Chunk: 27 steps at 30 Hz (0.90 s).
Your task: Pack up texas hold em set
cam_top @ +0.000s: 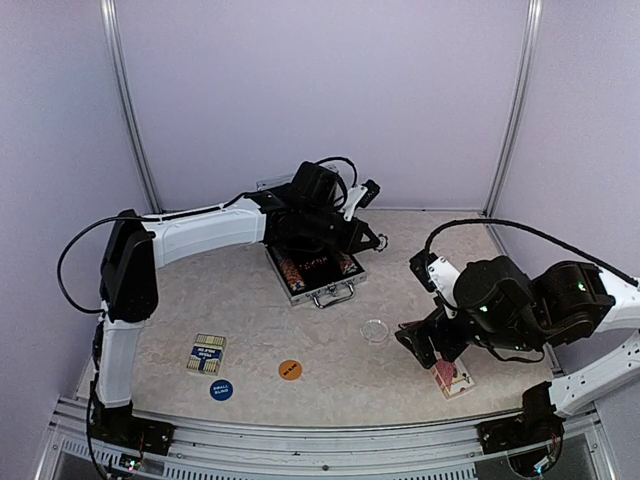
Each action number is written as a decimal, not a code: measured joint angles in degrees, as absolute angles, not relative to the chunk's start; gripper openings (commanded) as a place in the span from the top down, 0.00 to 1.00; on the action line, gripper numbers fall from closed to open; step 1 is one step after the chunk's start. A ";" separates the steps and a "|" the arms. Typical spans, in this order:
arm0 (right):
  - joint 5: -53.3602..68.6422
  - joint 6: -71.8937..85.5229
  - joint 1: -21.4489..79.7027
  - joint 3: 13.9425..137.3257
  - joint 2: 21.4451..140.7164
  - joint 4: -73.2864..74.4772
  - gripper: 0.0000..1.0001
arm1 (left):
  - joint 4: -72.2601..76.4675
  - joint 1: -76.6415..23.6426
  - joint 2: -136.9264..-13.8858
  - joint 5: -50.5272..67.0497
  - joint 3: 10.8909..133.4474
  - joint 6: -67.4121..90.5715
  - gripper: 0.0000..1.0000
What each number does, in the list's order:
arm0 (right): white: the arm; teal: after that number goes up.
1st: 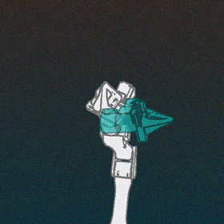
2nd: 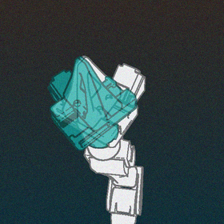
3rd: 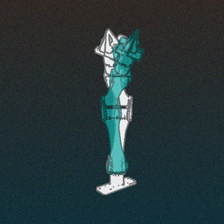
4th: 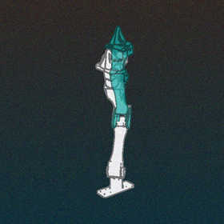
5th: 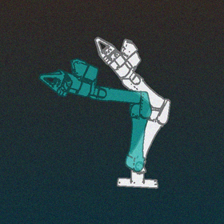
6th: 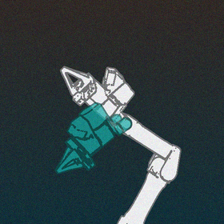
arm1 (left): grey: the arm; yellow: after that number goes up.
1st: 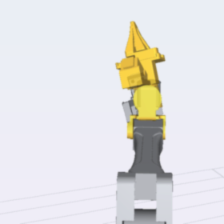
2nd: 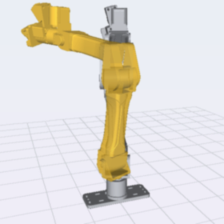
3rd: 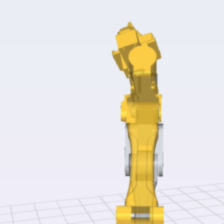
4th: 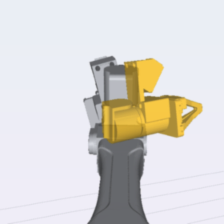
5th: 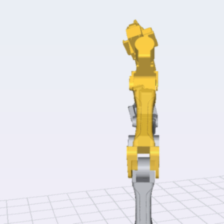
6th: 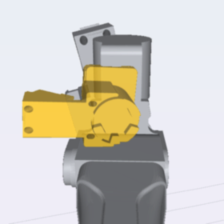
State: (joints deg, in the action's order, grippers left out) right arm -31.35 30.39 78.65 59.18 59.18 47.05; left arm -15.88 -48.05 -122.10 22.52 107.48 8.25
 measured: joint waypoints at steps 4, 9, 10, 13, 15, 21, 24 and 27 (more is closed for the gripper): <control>-31.38 31.73 78.61 57.67 58.39 47.72 0.00 | -22.76 -46.83 -129.27 18.48 113.38 1.52 1.00; -31.35 32.62 78.61 57.06 58.00 48.62 0.00 | -27.59 -44.99 -134.23 13.72 114.15 -4.34 1.00; -31.35 32.71 78.61 57.04 57.84 48.66 0.00 | -28.36 -44.71 -134.87 12.45 114.28 -5.37 1.00; -31.31 32.93 78.61 56.97 57.21 48.64 0.00 | -29.41 -44.40 -135.92 9.72 115.02 -7.90 1.00; -31.20 33.12 78.61 56.60 56.86 48.64 0.00 | -29.67 -44.56 -135.96 8.23 115.44 -9.52 1.00; -31.03 33.58 78.61 55.83 57.06 48.69 0.00 | -28.27 -44.93 -135.96 5.80 115.48 -11.11 1.00; -30.94 33.69 78.61 55.83 57.17 48.64 0.00 | -27.49 -44.82 -135.96 5.19 115.37 -11.57 1.00; -30.87 33.78 78.61 55.83 57.25 48.66 0.00 | -26.96 -44.82 -135.96 4.84 115.37 -11.97 1.00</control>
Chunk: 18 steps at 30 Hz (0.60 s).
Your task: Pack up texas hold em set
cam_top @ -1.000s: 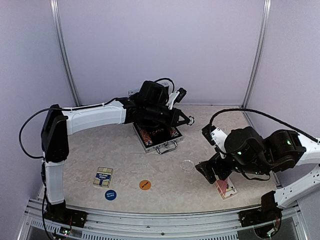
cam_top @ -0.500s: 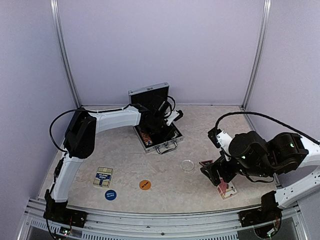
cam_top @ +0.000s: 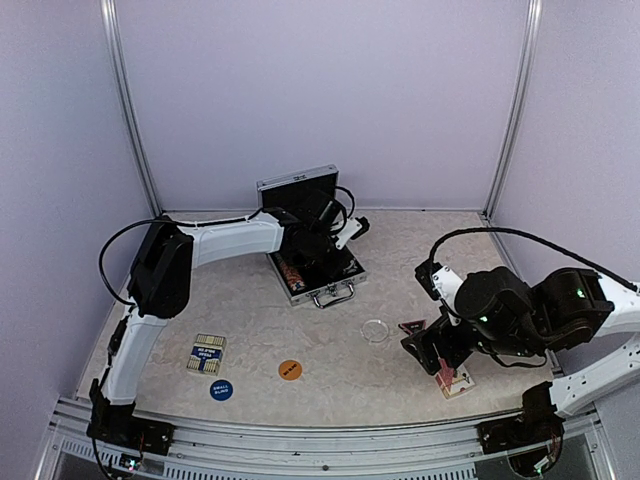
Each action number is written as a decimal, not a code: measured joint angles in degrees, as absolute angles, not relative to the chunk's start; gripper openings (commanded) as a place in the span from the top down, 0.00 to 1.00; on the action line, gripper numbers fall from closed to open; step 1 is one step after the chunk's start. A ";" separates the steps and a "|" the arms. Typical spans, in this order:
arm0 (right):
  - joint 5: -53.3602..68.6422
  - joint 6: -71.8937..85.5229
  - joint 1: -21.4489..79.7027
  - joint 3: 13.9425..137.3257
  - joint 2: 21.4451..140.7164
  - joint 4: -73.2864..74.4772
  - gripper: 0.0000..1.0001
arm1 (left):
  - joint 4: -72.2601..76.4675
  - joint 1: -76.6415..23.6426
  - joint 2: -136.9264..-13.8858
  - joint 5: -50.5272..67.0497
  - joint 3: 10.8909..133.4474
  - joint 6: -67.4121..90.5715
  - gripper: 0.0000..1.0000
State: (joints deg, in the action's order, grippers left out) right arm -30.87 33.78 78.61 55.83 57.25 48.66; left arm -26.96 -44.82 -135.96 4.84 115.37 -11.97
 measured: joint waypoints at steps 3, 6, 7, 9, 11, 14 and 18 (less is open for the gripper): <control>-30.83 33.85 78.61 55.83 57.32 48.66 0.00 | -26.48 -45.06 -135.96 4.40 115.37 -12.21 1.00; -30.70 33.98 78.61 55.83 57.52 48.66 0.00 | -26.17 -45.15 -136.05 4.10 115.37 -12.38 1.00; -30.68 34.00 78.61 55.86 57.58 48.66 0.00 | -26.06 -45.21 -136.16 3.88 115.37 -12.47 1.00; -30.68 34.00 78.61 55.86 57.63 48.66 0.00 | -25.63 -45.34 -136.27 3.53 115.37 -12.53 1.00; -30.68 34.00 78.61 55.86 57.65 48.66 0.00 | -25.15 -45.56 -136.40 3.14 115.37 -12.56 1.00; -30.65 34.00 78.61 55.86 57.91 48.66 0.00 | -24.64 -45.87 -136.53 2.74 115.37 -12.71 1.00; -30.65 34.00 78.61 55.86 58.17 48.66 0.00 | -23.53 -46.04 -136.55 2.76 113.95 -12.60 1.00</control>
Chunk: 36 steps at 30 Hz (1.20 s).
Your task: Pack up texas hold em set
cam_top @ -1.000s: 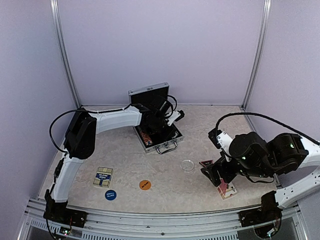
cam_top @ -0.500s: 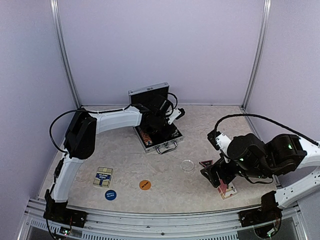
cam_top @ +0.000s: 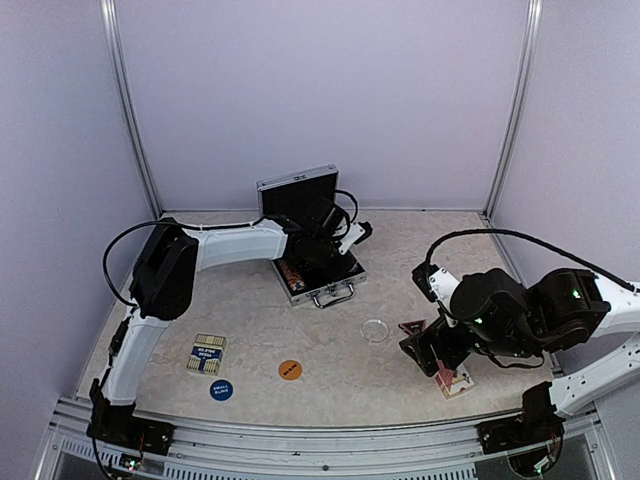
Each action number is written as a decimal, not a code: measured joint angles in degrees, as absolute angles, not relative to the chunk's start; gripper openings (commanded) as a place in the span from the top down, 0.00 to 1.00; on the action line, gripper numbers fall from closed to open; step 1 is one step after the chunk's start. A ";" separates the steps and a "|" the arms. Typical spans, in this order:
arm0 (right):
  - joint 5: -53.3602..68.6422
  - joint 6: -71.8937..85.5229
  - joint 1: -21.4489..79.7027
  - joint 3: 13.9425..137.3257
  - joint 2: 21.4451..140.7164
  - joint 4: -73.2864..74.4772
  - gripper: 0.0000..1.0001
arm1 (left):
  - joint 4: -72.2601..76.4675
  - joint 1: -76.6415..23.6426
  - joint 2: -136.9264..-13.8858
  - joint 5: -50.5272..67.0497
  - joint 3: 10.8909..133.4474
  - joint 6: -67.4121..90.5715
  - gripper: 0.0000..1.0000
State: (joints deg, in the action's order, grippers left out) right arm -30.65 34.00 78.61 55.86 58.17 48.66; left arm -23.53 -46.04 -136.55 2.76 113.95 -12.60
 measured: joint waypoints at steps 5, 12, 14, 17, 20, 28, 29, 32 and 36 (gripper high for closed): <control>-30.65 34.00 78.61 55.86 58.24 48.69 0.00 | -19.79 -45.98 -136.40 2.50 109.97 -11.94 1.00; -30.65 33.98 78.61 55.88 58.61 48.66 0.00 | -19.97 -45.98 -136.31 2.31 110.13 -12.10 1.00; -30.65 33.95 78.59 55.88 58.72 48.69 0.00 | -20.88 -45.98 -136.57 2.28 111.04 -12.27 0.91; -30.63 33.95 78.59 55.90 58.78 48.69 0.00 | -21.69 -46.00 -137.43 1.98 112.84 -12.38 0.72; -30.59 33.93 78.59 56.21 58.89 48.82 0.00 | -21.69 -46.00 -138.06 1.37 113.21 -12.12 0.70; -30.46 33.69 78.56 56.51 59.22 48.82 0.00 | -21.58 -45.93 -138.41 -0.23 113.19 -10.98 0.59; -30.48 33.69 78.56 56.51 59.31 48.82 0.00 | -21.45 -45.95 -138.41 -0.62 113.16 -10.72 0.57; -30.59 33.61 78.56 56.51 59.88 48.82 0.00 | -20.05 -45.95 -137.80 -1.87 111.81 -9.85 0.50; -30.87 33.89 77.38 56.53 61.80 49.23 0.00 | -18.39 -45.95 -135.31 -4.45 108.57 -8.21 0.46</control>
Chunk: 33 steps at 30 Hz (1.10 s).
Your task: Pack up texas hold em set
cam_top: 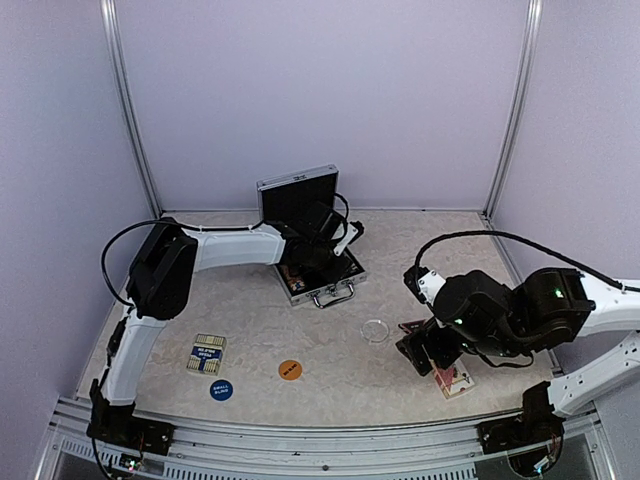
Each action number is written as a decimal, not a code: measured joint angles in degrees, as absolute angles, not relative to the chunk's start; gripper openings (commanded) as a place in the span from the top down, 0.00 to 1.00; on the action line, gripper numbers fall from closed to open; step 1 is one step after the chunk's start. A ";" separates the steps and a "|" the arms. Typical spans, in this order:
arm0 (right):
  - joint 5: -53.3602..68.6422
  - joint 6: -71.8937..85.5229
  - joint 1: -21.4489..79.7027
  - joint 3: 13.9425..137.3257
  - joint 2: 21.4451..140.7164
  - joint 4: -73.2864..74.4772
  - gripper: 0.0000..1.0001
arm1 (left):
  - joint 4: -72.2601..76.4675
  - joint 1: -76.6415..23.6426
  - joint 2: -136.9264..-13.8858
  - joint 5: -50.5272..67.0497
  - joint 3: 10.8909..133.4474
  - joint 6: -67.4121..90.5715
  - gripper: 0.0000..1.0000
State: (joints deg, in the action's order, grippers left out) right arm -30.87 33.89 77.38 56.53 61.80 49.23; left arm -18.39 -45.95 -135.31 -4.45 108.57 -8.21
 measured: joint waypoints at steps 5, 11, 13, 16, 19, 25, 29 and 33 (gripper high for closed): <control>-29.50 34.41 71.61 56.47 64.16 49.52 0.00 | -17.72 -45.45 -132.14 -9.78 108.14 -5.96 0.46; -25.85 35.68 65.91 54.92 64.88 49.47 0.00 | -16.23 -44.97 -130.65 -10.50 108.14 -4.54 0.46; -23.97 36.36 65.25 54.08 65.49 49.69 0.00 | -15.73 -45.21 -130.56 -9.04 107.37 -4.58 0.46; -21.52 37.76 64.99 52.60 66.67 50.30 0.00 | -15.55 -45.87 -130.23 -7.20 105.75 -4.73 0.46; -19.46 39.72 64.84 50.83 68.18 52.14 0.00 | -15.46 -46.78 -129.86 -5.93 104.38 -4.64 0.37; -17.32 45.17 64.73 45.84 69.01 55.20 0.00 | -14.92 -48.86 -127.00 -4.67 99.44 -2.42 0.18; -16.25 48.62 64.31 42.54 67.83 56.42 0.00 | -14.96 -50.30 -123.15 -4.56 94.74 0.21 0.11; -15.35 50.48 62.35 40.86 67.33 56.69 0.00 | -15.03 -51.68 -118.17 -5.32 90.94 2.72 0.01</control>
